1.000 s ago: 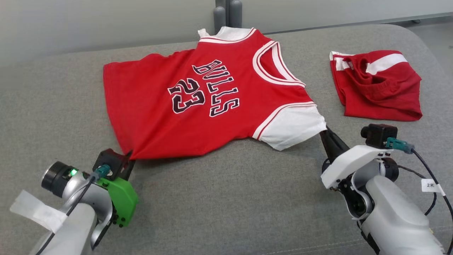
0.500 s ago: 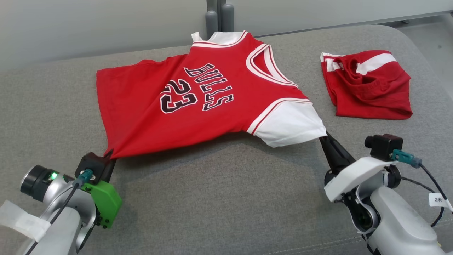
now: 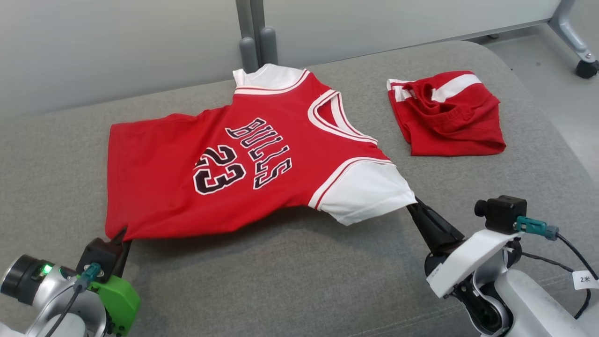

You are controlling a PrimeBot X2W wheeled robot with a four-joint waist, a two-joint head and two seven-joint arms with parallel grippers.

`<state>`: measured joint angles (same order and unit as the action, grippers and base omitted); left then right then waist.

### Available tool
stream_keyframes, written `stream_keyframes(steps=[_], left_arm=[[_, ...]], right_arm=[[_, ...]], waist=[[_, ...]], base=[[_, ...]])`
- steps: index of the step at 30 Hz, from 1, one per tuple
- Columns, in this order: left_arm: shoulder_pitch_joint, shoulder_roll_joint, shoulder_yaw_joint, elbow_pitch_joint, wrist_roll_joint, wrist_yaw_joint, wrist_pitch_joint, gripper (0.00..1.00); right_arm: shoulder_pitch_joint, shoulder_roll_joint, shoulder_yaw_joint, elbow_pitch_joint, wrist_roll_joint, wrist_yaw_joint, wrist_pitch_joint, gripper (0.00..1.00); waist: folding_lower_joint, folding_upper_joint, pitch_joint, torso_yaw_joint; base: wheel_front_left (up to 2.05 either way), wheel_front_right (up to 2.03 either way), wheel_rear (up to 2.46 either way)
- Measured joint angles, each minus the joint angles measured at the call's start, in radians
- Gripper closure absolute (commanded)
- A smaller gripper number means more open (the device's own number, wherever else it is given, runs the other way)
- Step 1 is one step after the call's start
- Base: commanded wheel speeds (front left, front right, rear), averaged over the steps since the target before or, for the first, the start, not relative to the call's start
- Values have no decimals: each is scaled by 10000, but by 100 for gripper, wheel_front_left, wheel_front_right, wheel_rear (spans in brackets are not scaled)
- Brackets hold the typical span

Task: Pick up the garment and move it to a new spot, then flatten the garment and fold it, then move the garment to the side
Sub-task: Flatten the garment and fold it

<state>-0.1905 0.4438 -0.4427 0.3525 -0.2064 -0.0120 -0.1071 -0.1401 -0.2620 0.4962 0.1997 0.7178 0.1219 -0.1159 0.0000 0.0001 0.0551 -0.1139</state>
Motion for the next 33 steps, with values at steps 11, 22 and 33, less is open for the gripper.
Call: stream_keyframes(steps=[11, 22, 33], left_arm=[[680, -130, -1091, -499, 105, -437, 646, 100], [668, 1016, -1440, -798, 1058, -669, 1601, 100], [744, 1035, -1122, -1607, 955, -374, 1785, 100]], right_arm=[[1459, -803, 330, 42, 305, -17, 1241, 100], [1722, -872, 357, -113, 585, -104, 1835, 100], [2162, -1649, 159, -1060, 936, -353, 2742, 100]], waist=[[0, 0, -192, -252], [0, 0, 59, 57], [-1, 0, 82, -44]], base=[[0, 0, 0], [0, 0, 0], [0, 0, 0]])
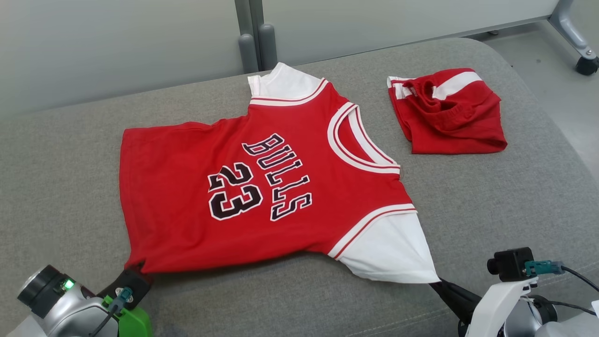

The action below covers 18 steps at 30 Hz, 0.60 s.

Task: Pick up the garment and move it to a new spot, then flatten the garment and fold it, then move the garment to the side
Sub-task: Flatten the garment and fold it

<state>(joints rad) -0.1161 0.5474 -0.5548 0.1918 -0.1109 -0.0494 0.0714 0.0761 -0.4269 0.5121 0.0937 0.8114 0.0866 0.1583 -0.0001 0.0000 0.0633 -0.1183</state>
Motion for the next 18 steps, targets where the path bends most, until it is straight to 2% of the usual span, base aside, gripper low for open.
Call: stream_keyframes(steps=[5, 10, 18], left_arm=[[378, -90, -98, -115, -96, 69, 123, 100], [709, -665, -407, -59, -464, 56, 209, 100], [807, -834, -593, -33, -518, 73, 516, 100]], right_arm=[[107, -84, 142, -148, 54, -27, 280, 100], [108, 105, 192, 102, 88, -100, 288, 100], [107, 401, 205, 798, -52, -270, 82, 100]], waist=[[0, 0, -16, -6], [0, 0, -140, 47], [0, 0, -242, 227]], base=[[0, 0, 0], [0, 0, 0], [0, 0, 0]])
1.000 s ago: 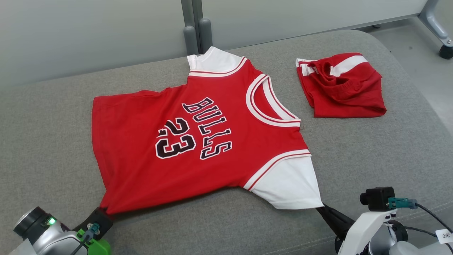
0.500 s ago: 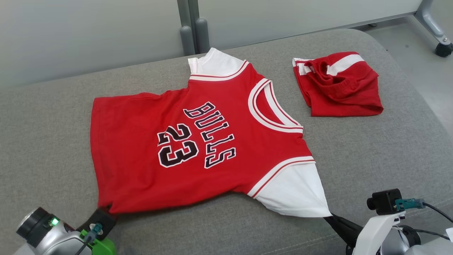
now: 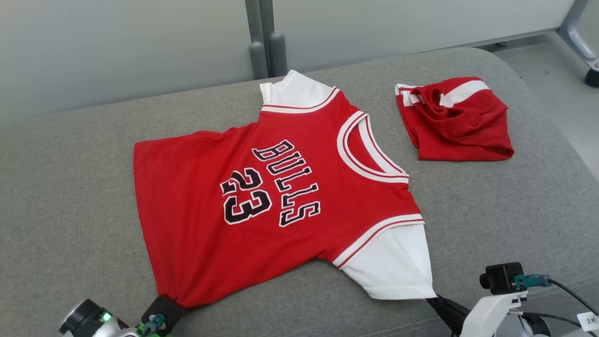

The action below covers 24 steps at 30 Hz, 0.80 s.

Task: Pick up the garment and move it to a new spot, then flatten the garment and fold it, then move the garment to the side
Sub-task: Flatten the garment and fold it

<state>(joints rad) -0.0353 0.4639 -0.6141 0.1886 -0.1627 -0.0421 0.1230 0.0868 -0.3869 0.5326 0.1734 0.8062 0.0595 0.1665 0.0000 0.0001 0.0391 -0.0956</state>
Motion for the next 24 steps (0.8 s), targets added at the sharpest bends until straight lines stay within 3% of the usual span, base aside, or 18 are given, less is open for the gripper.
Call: stream_keyframes(steps=[2, 3, 4, 5, 6, 10, 11, 12, 13, 24], left_arm=[[8, 2, 27, 23, 2, 81, 12, 100], [39, -2, 79, 23, -2, 138, 15, 84], [104, -29, 159, 44, -2, 219, 54, 57], [126, -77, 186, 52, -12, 263, 56, 39], [142, -127, 194, 52, -13, 280, 54, 2], [203, -313, 244, 48, -105, 443, 50, 0], [203, -313, 244, 48, -105, 443, 50, 0], [221, -349, 255, 42, -109, 479, 38, 0], [252, -360, 263, 35, -121, 537, 36, 0], [1197, -625, 1081, -232, -963, 1172, -207, 0]], right_arm=[[-4, 132, 27, 96, -67, 0, -75, 100], [-7, 165, 61, 138, -79, 0, -75, 100], [-12, 167, 136, 267, -196, -2, -98, 100], [-12, 165, 155, 328, -245, -2, -165, 100], [-12, 165, 165, 385, -247, -8, -167, 97], [-12, 173, 159, 602, -249, -88, -313, 50], [-12, 173, 159, 602, -249, -88, -313, 19], [-11, 176, 148, 640, -249, -90, -353, 19], [-11, 176, 128, 667, -249, -102, -364, 1], [93, -25, -485, 901, -232, -441, -825, 0]], waist=[[0, 0, -17, 48], [0, 0, -25, 63], [0, 0, -35, 80], [0, 0, -42, 87], [0, 0, -49, 94], [0, 0, -81, 104], [0, 0, -81, 104], [0, 0, -88, 101], [0, 0, -93, 96], [0, 0, -105, 37]], base=[[0, 0, 0], [0, 0, 0], [0, 0, 0], [0, 0, 0], [0, 0, 0], [0, 0, 0], [0, 0, 0], [0, 0, 0], [0, 0, 0], [0, 0, 0]])
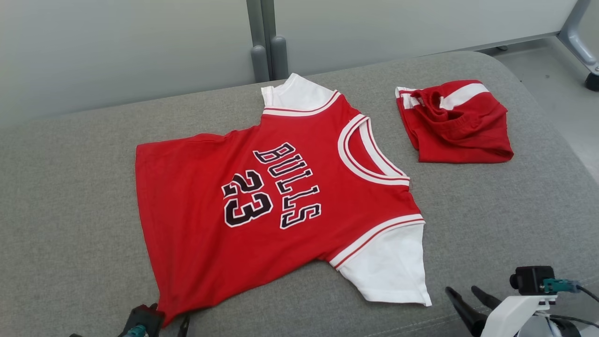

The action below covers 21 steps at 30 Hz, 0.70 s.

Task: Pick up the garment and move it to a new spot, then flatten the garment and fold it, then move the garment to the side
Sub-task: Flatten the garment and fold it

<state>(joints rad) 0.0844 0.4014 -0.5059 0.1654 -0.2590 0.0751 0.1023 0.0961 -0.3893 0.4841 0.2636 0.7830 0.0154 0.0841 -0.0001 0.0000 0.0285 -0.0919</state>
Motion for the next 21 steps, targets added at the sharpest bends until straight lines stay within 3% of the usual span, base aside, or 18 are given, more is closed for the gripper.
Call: stream_keyframes(steps=[9, 17, 21], left_arm=[[798, -1741, 1563, -1001, -3068, 144, -759, 0], [1478, -2642, 2865, -1417, -5557, 144, -849, 0], [1864, -3730, 3643, -1419, -7664, 130, -591, 0]], right_arm=[[-5, -395, -809, -117, 77, -259, -523, 0], [-23, -439, -968, -293, 100, -272, -759, 0], [-63, -428, -872, -362, 96, -259, -759, 0]], waist=[[0, 0, -42, 155], [0, 0, -79, 485], [0, 0, -83, 630]], base=[[0, 0, 0], [0, 0, 0], [0, 0, 0]])
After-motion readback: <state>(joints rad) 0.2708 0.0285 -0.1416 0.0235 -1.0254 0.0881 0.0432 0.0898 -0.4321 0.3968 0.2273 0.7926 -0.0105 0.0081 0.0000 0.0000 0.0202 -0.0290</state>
